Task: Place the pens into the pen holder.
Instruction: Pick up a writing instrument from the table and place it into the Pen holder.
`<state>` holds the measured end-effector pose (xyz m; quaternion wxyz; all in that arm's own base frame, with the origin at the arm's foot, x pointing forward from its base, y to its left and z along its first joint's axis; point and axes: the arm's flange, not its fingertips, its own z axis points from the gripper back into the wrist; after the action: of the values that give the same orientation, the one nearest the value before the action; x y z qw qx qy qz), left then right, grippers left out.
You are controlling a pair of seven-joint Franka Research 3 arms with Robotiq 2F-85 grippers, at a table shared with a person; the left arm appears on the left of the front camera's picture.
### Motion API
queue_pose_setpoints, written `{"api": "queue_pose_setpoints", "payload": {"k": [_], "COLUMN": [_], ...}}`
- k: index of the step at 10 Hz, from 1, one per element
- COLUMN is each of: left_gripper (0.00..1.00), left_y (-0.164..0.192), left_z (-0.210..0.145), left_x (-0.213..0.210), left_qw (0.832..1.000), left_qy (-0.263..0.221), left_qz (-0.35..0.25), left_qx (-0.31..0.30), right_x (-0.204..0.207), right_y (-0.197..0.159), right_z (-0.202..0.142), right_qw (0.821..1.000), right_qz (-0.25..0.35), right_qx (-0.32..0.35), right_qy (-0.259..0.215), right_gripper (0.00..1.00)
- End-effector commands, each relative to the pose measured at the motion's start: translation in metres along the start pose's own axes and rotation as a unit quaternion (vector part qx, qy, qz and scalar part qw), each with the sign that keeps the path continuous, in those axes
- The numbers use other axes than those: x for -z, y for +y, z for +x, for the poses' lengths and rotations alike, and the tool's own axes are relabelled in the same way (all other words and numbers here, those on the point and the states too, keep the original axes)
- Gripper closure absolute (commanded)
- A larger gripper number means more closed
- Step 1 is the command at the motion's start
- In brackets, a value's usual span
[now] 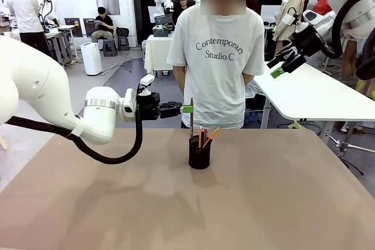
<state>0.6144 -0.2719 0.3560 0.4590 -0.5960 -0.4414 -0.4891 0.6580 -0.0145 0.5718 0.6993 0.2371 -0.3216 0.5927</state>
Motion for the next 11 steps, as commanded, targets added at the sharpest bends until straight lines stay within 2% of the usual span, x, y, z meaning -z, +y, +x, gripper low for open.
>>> {"api": "queue_pose_setpoints", "payload": {"k": [1, 7, 9, 11], "left_gripper": [1.0, 1.0, 1.0, 1.0], "left_y": [-0.005, 0.018, 0.027, 0.034], "left_z": [-0.006, -0.016, -0.024, -0.029], "left_x": [0.005, 0.024, 0.025, 0.028], "left_qw": [1.0, 1.0, 0.999, 0.998], "left_qy": [0.013, 0.003, -0.008, 0.004], "left_qz": [0.014, 0.017, 0.041, 0.061], "left_qx": [0.012, 0.006, 0.001, 0.011], "right_x": [-0.001, -0.001, -0.001, -0.001], "right_y": [0.0, 0.0, 0.0, 0.0], "right_z": [0.002, 0.002, 0.002, 0.002], "right_qw": [1.0, 1.0, 1.0, 1.0], "right_qz": [-0.005, -0.005, -0.005, -0.005], "right_qx": [-0.008, -0.008, -0.008, -0.008], "right_qy": [0.003, 0.003, 0.003, 0.003], "right_gripper": [0.0, 0.0, 0.0, 0.0]}}
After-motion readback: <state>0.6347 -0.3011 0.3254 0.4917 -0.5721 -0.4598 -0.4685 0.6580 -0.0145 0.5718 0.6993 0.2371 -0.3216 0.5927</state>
